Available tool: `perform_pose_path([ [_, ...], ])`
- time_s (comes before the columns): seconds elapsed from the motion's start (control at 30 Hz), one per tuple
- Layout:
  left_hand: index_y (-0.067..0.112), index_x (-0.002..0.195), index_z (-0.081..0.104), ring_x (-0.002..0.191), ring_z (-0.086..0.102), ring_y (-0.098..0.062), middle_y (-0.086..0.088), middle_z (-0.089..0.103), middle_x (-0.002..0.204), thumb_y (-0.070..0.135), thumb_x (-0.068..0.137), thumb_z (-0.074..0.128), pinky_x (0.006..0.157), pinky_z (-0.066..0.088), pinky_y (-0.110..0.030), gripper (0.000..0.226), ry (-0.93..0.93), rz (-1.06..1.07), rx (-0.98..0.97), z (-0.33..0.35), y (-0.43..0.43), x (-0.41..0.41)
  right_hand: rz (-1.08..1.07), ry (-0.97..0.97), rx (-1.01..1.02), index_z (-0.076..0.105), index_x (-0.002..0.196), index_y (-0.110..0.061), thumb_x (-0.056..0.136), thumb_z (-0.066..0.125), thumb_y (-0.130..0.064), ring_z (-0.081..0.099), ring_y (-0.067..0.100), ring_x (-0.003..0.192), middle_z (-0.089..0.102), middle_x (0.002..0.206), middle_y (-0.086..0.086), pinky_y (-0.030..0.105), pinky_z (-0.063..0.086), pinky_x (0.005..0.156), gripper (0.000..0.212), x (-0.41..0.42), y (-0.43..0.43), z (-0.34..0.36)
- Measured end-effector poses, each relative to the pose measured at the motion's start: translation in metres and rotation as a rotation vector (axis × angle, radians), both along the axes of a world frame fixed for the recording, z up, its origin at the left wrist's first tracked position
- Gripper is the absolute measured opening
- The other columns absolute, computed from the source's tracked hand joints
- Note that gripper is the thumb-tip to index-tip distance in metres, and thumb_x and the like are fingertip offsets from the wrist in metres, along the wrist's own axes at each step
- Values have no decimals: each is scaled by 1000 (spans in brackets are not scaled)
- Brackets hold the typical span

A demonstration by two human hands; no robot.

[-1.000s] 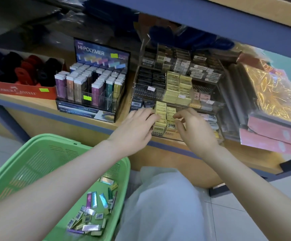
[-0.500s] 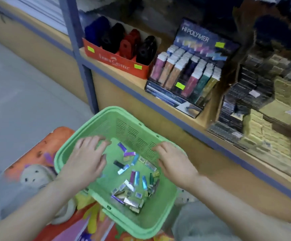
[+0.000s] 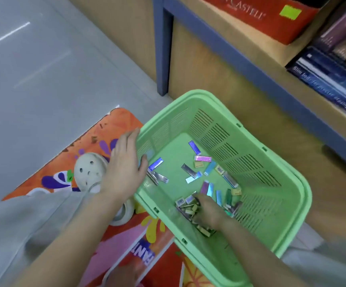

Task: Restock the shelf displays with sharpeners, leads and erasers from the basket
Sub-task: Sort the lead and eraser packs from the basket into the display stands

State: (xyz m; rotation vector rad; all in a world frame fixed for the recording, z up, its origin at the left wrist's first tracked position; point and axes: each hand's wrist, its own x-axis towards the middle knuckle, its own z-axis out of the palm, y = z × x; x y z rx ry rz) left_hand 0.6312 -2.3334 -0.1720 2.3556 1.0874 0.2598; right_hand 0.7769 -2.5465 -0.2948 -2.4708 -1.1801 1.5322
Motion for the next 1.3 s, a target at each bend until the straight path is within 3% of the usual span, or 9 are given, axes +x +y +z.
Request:
perform_pose_path([
  [0.17, 6, 143, 35, 113, 49, -33, -15, 47, 128, 11, 87, 59, 86, 43, -41, 61, 33, 46, 37, -12, 3, -1, 43, -3, -23, 23, 148, -18, 78, 76, -22, 30, 25, 136, 26, 150, 6, 33, 31, 111, 88, -12, 1, -29],
  [0.43, 7, 137, 42, 100, 52, -31, -14, 54, 112, 18, 81, 54, 72, 47, -38, 59, 42, 109, 112, -24, 2, 1, 158, 6, -47, 39, 128, -12, 78, 74, -32, 50, 27, 113, 41, 132, 8, 31, 42, 87, 64, -9, 9, -43],
  [0.63, 8, 137, 41, 105, 52, -30, -13, 54, 116, 17, 82, 55, 78, 46, -39, 58, 44, 122, 96, -26, 2, 4, 156, 46, 6, 42, 136, -19, 89, 64, -28, 57, 22, 109, 52, 131, 2, 28, 43, 87, 53, -2, 9, -37],
  [0.8, 8, 137, 42, 113, 48, -28, -13, 52, 122, 18, 82, 51, 88, 41, -39, 57, 4, 138, 34, -23, 1, 2, -65, 112, 14, 58, 120, -12, 93, 58, -19, 65, 19, 81, 67, 103, 5, 26, 50, 74, 28, -6, 20, -35],
  [0.9, 5, 132, 46, 120, 37, -22, -14, 45, 128, 13, 82, 47, 101, 28, -27, 51, -101, 168, 3, -19, -2, 1, -205, 146, 133, 64, 108, -10, 93, 59, -17, 64, 20, 73, 68, 87, 8, 21, 46, 65, 17, -1, 38, -18],
  [1.0, 4, 120, 51, 115, 40, -12, -8, 45, 121, 4, 85, 47, 100, 24, -12, 35, -260, 144, -24, -13, -21, 9, -362, 202, 360, 64, 102, -18, 90, 64, -15, 54, 4, 67, 60, 77, -8, 6, 40, 60, 13, 8, 61, 21],
  [1.13, 13, 119, 49, 106, 49, -12, -3, 51, 118, 16, 100, 40, 96, 35, -19, 20, -306, 346, -593, -12, -49, 30, -642, 411, 583, 60, 90, -25, 89, 65, -13, 56, 4, 68, 54, 79, -1, 11, 46, 61, 14, 11, 80, 80],
  [1.23, 12, 116, 49, 94, 60, -19, -9, 61, 108, 35, 103, 25, 92, 46, -34, 36, -366, 535, -1268, -9, -61, 47, -771, 472, 673, 58, 90, -23, 90, 62, -14, 56, -3, 64, 55, 80, 2, 9, 45, 62, 10, 7, 83, 106],
  [1.3, 3, 114, 53, 82, 66, -22, -14, 66, 99, 34, 103, 25, 87, 50, -35, 43, -503, 588, -1461, -8, -68, 52, -815, 480, 701, 56, 89, -20, 92, 61, -14, 56, -1, 67, 56, 79, -1, 9, 44, 65, 8, 5, 81, 114],
])
